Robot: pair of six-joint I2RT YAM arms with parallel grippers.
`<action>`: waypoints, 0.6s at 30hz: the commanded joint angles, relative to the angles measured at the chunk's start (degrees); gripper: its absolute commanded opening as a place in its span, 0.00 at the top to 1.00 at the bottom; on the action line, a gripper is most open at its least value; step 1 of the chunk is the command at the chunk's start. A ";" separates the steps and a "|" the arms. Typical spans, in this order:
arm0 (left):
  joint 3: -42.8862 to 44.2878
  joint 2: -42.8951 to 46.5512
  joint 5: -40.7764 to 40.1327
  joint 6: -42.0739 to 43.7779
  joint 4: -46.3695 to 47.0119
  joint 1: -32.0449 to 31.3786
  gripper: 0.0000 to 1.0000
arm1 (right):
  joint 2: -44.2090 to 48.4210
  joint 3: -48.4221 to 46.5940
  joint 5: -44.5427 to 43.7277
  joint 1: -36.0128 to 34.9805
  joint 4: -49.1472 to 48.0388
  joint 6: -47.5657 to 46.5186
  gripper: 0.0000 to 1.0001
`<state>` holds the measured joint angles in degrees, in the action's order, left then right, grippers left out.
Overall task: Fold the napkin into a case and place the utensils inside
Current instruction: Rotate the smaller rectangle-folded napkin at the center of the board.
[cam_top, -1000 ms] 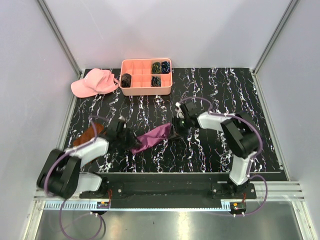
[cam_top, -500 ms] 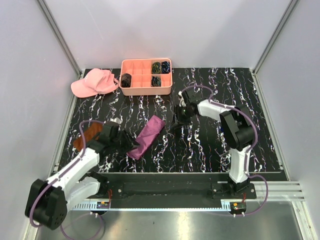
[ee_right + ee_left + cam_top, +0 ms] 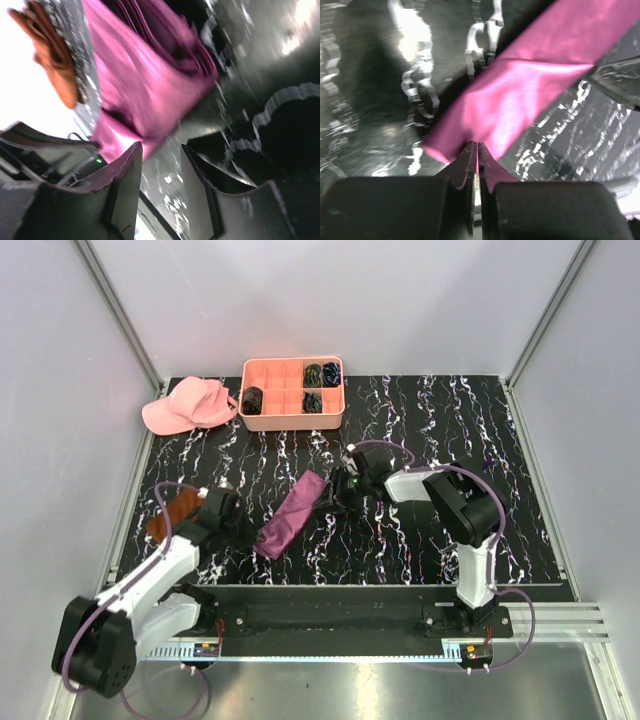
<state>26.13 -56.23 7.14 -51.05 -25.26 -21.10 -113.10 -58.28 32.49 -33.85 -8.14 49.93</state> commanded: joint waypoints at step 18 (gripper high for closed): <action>-4.34 9.52 -2.04 -3.63 1.00 -2.63 0.89 | -16.46 -39.19 -2.51 0.53 27.82 -16.87 0.49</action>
<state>19.42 -52.99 1.76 -56.73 -23.77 -23.33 -131.13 -94.39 33.12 -33.71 11.07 38.85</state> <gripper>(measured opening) 0.063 0.485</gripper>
